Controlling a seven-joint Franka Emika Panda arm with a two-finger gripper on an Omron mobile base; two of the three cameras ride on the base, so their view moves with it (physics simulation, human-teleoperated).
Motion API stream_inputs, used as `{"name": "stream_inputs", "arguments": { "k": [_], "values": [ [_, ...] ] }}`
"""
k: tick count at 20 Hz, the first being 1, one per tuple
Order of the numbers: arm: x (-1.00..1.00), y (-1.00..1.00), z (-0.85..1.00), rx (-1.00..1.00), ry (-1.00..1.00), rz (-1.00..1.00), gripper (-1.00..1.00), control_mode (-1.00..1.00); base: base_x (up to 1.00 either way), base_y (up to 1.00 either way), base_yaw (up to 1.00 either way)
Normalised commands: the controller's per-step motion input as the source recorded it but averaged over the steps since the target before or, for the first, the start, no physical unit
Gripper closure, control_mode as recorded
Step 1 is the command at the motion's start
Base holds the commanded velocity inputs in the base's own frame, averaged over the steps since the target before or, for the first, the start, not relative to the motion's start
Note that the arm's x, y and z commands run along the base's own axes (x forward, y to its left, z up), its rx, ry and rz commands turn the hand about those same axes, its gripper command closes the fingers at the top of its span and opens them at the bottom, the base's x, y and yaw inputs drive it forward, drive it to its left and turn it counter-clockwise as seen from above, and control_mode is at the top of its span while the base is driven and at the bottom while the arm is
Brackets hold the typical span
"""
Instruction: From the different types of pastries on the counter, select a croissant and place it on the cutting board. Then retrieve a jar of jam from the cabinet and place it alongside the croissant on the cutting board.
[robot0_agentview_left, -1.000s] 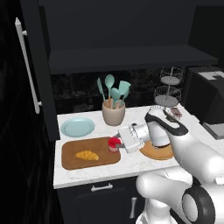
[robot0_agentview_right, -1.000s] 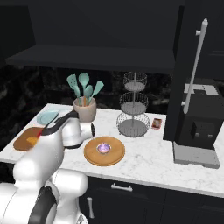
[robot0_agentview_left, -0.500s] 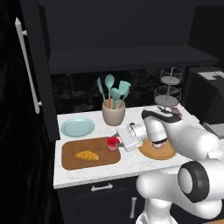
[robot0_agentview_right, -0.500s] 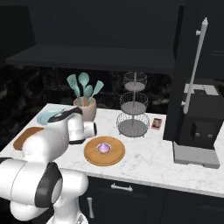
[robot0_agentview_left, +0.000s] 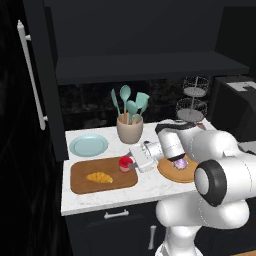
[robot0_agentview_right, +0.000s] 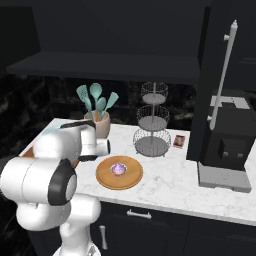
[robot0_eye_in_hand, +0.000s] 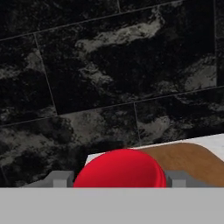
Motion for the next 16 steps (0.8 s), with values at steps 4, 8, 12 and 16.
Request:
{"name": "stream_inputs", "arguments": {
  "k": [4,8,12,16],
  "values": [
    [0.12,0.16,-0.24,0.00,0.00,0.00,1.00,-1.00,0.00,0.00,0.00],
    [0.28,0.20,-0.18,0.00,0.00,0.00,1.00,-1.00,0.00,0.00,0.00],
    [0.33,0.18,-0.17,0.00,0.00,0.00,1.00,-1.00,0.00,0.00,0.00],
    [0.40,0.20,-0.27,0.00,0.02,0.00,1.00,-1.00,0.00,0.00,0.00]
  ]
}}
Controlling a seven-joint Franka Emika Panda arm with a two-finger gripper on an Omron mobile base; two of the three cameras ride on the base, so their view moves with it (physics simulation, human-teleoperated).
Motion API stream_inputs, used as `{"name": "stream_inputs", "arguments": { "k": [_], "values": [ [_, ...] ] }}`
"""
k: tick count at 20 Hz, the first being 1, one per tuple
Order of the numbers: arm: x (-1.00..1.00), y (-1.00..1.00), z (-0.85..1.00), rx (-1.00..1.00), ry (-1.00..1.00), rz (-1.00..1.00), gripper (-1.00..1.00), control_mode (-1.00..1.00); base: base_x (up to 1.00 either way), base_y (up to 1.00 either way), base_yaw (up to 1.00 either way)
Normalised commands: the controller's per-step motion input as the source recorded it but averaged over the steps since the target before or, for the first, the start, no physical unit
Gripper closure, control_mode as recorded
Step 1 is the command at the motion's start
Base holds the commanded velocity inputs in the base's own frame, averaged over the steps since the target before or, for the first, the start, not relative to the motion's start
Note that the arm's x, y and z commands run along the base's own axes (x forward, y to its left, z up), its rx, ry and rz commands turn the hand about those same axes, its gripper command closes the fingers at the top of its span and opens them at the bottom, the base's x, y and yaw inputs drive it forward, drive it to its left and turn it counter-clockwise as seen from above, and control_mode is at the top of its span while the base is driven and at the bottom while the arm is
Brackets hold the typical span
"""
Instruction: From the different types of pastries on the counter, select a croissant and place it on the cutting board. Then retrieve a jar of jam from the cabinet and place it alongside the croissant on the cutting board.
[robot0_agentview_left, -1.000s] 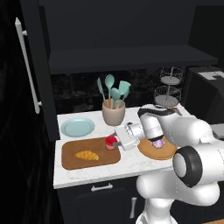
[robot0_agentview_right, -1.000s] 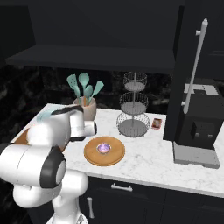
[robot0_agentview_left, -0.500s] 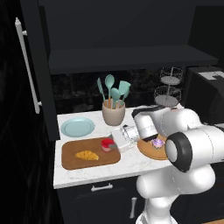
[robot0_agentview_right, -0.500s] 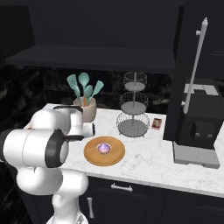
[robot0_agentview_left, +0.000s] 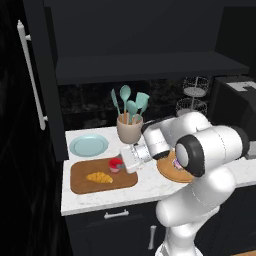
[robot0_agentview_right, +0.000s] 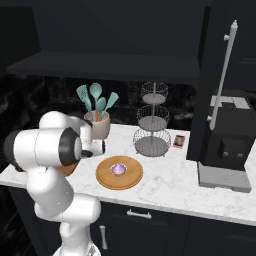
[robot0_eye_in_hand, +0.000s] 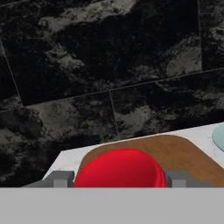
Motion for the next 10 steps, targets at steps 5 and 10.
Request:
{"name": "stream_inputs", "arguments": {
  "k": [5,10],
  "values": [
    [0.46,0.20,-0.36,0.00,0.07,0.00,1.00,-1.00,0.00,0.00,0.00],
    [0.46,0.08,-0.35,0.00,0.08,0.00,1.00,-1.00,0.00,0.00,0.00]
  ]
}}
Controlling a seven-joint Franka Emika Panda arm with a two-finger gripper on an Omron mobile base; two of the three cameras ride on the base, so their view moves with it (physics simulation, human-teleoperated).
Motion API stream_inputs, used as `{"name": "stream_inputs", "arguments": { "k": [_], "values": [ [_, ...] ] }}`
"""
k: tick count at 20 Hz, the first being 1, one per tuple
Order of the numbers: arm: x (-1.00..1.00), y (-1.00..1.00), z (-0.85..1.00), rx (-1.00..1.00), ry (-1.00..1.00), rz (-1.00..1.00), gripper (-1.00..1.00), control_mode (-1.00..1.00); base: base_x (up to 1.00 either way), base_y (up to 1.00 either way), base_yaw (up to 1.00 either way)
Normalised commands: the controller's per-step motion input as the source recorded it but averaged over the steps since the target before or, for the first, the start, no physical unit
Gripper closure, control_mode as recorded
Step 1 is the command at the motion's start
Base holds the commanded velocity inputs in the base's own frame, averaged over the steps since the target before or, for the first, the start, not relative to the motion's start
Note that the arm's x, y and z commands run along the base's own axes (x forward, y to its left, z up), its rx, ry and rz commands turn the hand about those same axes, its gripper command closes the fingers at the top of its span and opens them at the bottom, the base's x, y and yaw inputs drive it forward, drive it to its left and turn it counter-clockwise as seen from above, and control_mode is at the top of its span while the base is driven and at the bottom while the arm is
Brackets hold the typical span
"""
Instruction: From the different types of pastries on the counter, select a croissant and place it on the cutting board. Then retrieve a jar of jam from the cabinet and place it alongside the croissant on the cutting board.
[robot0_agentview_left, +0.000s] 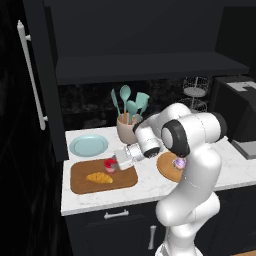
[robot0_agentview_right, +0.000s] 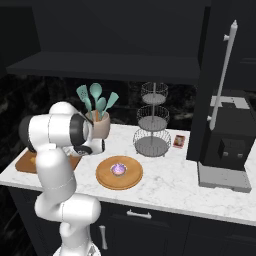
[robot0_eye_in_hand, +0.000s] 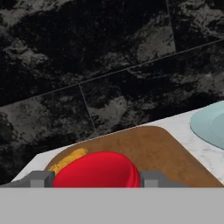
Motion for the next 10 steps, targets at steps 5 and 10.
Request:
{"name": "stream_inputs", "arguments": {
  "k": [5,10],
  "values": [
    [0.28,0.04,-0.36,0.00,0.01,0.00,1.00,-1.00,0.00,0.00,0.00],
    [-0.13,0.02,-0.52,0.00,-0.06,0.03,-1.00,-1.00,0.00,0.00,0.00]
  ]
}}
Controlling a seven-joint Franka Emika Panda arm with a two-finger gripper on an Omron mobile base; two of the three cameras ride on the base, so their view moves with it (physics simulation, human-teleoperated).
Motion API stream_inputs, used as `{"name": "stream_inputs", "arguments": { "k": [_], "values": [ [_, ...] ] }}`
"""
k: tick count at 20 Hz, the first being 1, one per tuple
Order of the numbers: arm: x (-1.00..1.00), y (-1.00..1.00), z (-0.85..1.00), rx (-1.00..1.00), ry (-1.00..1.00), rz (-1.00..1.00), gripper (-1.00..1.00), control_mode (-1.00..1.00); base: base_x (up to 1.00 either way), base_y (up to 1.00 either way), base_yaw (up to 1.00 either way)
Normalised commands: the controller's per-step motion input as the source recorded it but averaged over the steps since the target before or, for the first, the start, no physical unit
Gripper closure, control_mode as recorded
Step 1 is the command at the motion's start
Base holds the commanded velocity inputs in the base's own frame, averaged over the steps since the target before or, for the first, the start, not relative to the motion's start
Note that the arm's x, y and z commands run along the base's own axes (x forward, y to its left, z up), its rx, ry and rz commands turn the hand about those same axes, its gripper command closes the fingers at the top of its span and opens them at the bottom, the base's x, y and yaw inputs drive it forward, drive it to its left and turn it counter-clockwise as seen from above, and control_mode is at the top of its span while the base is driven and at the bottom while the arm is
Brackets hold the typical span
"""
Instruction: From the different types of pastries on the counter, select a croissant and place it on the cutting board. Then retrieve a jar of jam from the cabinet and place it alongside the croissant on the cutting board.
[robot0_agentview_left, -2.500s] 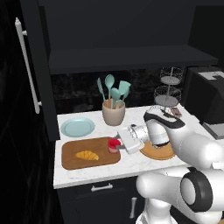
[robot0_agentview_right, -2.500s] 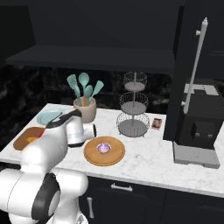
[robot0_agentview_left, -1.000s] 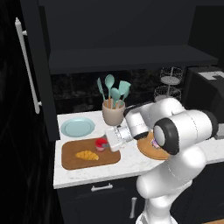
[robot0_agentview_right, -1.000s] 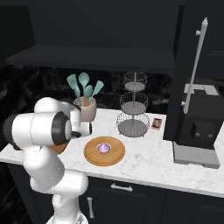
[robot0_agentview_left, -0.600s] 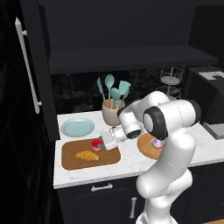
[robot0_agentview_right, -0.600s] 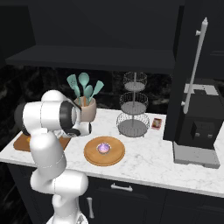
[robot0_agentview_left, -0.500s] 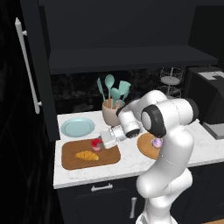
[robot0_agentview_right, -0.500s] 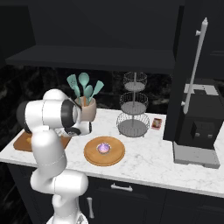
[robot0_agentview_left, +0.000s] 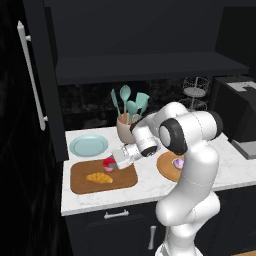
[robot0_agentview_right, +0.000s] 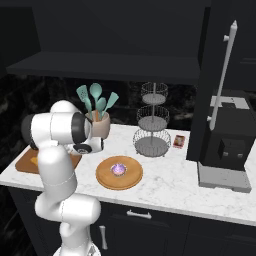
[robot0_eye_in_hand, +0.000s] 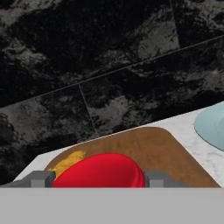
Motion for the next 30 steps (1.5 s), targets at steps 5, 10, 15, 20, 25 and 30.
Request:
{"name": "stream_inputs", "arguments": {
  "k": [5,10,15,20,25,30],
  "values": [
    [-0.03,0.00,-0.05,0.00,-0.02,0.00,-1.00,-1.00,0.00,0.00,0.00],
    [0.00,-0.01,0.01,0.05,0.00,0.00,-1.00,-1.00,0.00,0.00,0.00],
    [0.00,-0.12,0.23,0.08,0.01,0.00,-1.00,-1.00,0.00,0.00,0.00],
    [-0.01,-0.26,0.45,0.10,0.06,-0.05,-1.00,-1.00,0.00,0.00,0.00],
    [-0.55,-0.28,0.33,0.13,0.04,-0.07,-1.00,-1.00,0.00,0.00,0.00],
    [-1.00,-0.23,0.28,0.19,0.00,-0.09,-1.00,-1.00,0.00,0.00,0.00]
  ]
}}
